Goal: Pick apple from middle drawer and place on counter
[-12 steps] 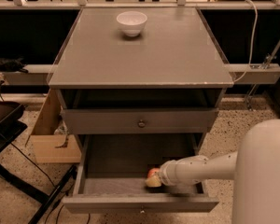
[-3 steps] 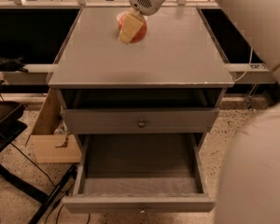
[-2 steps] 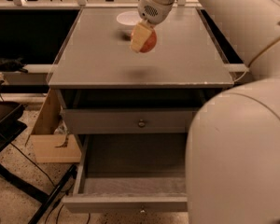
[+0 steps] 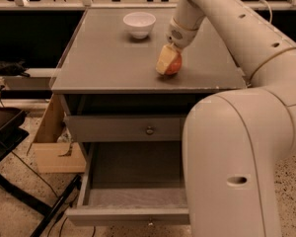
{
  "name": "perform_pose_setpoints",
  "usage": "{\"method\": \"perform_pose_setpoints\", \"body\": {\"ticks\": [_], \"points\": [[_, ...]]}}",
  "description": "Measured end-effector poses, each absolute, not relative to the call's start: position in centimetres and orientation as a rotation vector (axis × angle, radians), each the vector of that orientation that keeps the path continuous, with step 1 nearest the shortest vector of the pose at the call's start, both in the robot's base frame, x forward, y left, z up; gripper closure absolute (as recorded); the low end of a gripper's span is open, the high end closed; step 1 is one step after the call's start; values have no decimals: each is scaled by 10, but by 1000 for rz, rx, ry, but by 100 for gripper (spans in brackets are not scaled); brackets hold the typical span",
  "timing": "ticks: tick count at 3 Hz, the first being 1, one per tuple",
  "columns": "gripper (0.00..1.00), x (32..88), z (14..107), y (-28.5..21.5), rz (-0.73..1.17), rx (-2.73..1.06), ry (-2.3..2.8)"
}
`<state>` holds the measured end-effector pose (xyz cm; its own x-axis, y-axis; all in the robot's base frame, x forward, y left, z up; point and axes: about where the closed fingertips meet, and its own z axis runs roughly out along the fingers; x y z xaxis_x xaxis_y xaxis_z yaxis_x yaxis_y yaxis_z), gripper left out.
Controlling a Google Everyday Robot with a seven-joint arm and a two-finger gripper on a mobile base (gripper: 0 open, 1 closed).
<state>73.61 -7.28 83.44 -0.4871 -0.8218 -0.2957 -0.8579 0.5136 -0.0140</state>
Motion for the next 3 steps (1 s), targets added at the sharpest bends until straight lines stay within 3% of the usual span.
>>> {"method": "perform_pose_setpoints", "body": {"ticks": [3], "points": [[27,736,836,-73,196,-1417,2492]]}}
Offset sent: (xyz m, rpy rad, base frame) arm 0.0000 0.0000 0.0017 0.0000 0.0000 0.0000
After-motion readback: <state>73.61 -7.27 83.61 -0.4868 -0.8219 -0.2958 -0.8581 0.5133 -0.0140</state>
